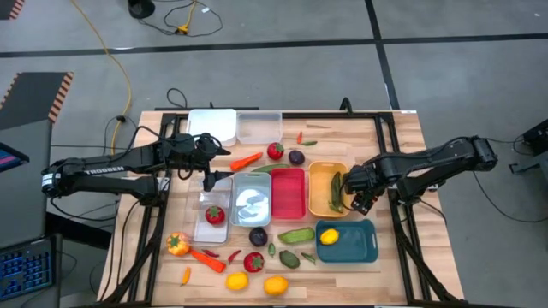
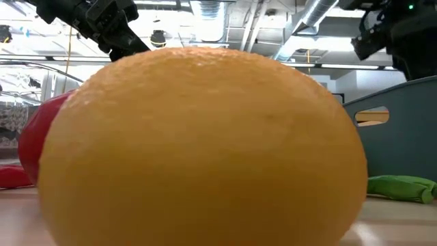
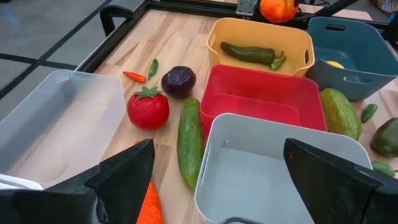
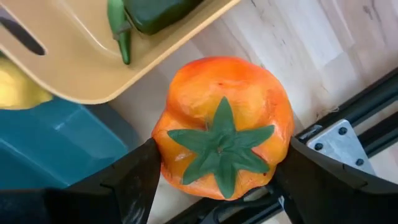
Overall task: Sort produce into baskets
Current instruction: Put the orange tomato into the bottom transparent bin
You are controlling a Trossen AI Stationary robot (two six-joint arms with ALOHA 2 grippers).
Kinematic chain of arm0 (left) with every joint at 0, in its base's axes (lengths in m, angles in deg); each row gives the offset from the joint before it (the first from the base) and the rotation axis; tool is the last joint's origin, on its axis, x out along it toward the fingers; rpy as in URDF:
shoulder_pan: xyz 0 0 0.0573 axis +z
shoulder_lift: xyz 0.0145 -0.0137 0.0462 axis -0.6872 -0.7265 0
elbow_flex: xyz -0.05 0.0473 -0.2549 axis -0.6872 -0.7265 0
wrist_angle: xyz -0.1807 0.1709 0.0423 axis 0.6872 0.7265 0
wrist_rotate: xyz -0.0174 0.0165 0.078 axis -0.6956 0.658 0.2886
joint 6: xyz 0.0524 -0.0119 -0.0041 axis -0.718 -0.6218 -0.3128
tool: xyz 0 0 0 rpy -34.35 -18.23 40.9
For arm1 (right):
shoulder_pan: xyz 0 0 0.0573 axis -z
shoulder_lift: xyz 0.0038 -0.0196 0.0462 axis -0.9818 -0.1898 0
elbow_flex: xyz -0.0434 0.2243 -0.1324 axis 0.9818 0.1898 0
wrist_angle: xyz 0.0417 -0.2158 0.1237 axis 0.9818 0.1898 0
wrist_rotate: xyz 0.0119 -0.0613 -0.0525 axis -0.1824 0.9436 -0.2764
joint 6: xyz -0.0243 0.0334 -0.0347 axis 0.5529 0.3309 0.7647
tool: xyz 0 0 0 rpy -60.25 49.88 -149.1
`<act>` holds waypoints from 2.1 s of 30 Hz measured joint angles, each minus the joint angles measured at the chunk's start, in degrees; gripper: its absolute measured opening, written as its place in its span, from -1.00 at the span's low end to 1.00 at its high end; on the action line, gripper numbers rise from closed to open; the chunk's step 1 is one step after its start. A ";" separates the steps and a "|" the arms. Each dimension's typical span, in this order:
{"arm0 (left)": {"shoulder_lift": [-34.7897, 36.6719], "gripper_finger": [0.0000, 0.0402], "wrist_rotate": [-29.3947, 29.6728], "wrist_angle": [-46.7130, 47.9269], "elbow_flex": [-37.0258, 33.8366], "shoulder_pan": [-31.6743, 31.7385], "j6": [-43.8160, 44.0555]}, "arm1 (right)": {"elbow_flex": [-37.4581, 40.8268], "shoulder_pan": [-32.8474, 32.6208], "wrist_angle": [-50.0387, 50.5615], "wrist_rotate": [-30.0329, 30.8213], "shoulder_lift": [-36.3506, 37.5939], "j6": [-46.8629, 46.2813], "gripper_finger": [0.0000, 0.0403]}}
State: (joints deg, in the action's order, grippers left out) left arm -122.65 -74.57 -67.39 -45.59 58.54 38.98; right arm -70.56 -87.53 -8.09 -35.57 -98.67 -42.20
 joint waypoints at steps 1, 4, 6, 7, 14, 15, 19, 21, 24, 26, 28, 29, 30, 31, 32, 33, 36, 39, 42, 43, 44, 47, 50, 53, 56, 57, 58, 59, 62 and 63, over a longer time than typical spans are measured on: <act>0.00 0.72 -0.01 -0.26 0.00 0.00 -0.52 | -0.82 0.00 0.62 0.28 0.00 -0.04 0.65; 0.00 0.72 -0.02 -0.27 0.00 0.00 -1.88 | -3.20 0.21 1.82 1.95 0.00 -0.09 0.65; 0.00 0.72 0.00 -0.27 0.00 0.00 -1.82 | -4.71 0.88 2.07 2.82 0.00 -0.06 0.65; 0.00 0.72 0.00 -0.27 0.00 0.00 -1.35 | -5.44 1.39 2.10 3.03 0.00 0.12 0.65; -0.20 0.72 -0.02 -0.31 0.00 0.00 2.13 | -9.47 4.70 -0.35 6.05 0.02 4.26 0.65; -0.20 0.72 -0.02 -0.38 0.00 0.00 2.34 | -9.86 5.14 -1.50 6.05 0.02 5.14 0.65; -0.20 0.72 -0.02 -0.76 0.00 -0.02 2.48 | -10.08 6.98 -8.84 6.05 0.04 9.72 0.65; -0.22 0.72 -0.02 -1.75 0.00 -0.02 2.48 | -10.08 7.96 -12.99 6.05 0.04 12.13 0.65; -0.22 0.72 -0.04 -5.27 0.00 -0.02 1.76 | -10.09 9.45 -19.66 6.05 0.04 15.64 0.65; -0.22 0.72 -0.04 -8.28 0.00 -0.02 0.34 | -10.10 10.34 -23.93 6.02 0.04 17.66 0.65; -0.22 0.72 -0.05 -11.42 0.00 -0.02 -0.86 | -10.10 11.16 -27.90 6.02 0.04 19.35 0.65; -0.22 0.72 -0.07 -13.09 0.00 -0.02 -1.35 | -10.10 11.52 -29.78 5.99 0.04 19.98 0.65; -0.22 0.72 -0.14 -14.56 0.00 -0.02 -1.69 | -10.10 11.86 -31.37 5.96 0.04 20.09 0.65; -0.22 0.72 -0.27 -15.95 0.00 -0.08 -1.97 | -10.10 12.17 -32.88 5.91 0.04 20.07 0.65; -0.23 0.72 -0.49 -17.47 0.00 -0.24 -2.19 | -10.10 12.52 -34.29 5.56 0.04 20.09 0.65; -0.24 0.72 -0.61 -19.11 0.00 -0.52 -2.48 | -10.10 12.86 -35.46 4.78 0.04 20.09 0.65; -1.10 0.72 -0.67 -24.94 0.02 -1.92 -3.64 | -10.10 13.73 -38.65 0.84 0.04 20.04 0.65; -3.21 0.72 -1.03 -30.59 0.02 -3.80 -5.37 | -10.10 14.29 -42.27 -3.66 -0.04 20.00 0.65; -6.42 0.72 -3.42 -35.04 0.02 -5.59 -8.04 | -10.10 14.67 -46.24 -7.84 -0.09 19.80 0.65; -7.55 0.72 -4.41 -36.22 0.02 -6.13 -8.57 | -10.10 14.67 -47.51 -8.89 -0.09 19.46 0.65; -8.57 0.72 -5.29 -37.42 0.02 -6.60 -9.02 | -10.10 14.67 -48.67 -9.84 -0.09 19.04 0.65; -11.18 0.72 -6.05 -39.50 0.02 -7.76 -9.80 | -10.10 14.62 -51.38 -10.74 -0.09 17.50 0.65; -13.51 0.72 -5.99 -42.26 0.02 -8.44 -9.66 | -10.10 14.61 -52.44 -11.18 -0.09 16.08 0.65; -15.55 0.72 -5.93 -46.22 0.02 -8.76 -11.89 | -10.10 14.60 -52.81 -12.36 -0.11 13.99 0.65; -18.27 0.72 -4.87 -50.89 0.02 -8.81 -14.20 | -10.10 14.58 -53.87 -12.45 -0.11 10.48 0.65; -19.28 0.72 -4.68 -52.35 0.02 -8.82 -15.03 | -10.10 14.58 -53.85 -12.47 -0.11 8.91 0.65; -20.39 0.72 -4.66 -53.83 0.02 -8.79 -16.21 | -10.10 14.58 -53.79 -12.50 -0.11 7.07 0.65; -21.61 0.72 -4.66 -55.47 0.08 -8.80 -17.88 | -10.10 14.58 -53.79 -12.57 -0.11 5.08 0.65; -25.62 0.72 -4.68 -56.76 1.72 -9.19 -23.41 | -10.10 14.58 -53.79 -13.95 -0.11 -1.14 0.65; -27.12 0.72 -4.68 -56.77 2.74 -9.43 -25.21 | -10.10 14.58 -53.79 -14.16 -0.11 -2.88 0.65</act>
State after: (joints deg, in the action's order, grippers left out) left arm -149.78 -79.25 -124.16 -42.85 49.12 13.77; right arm -80.66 -72.95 -61.88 -49.73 -98.78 -45.07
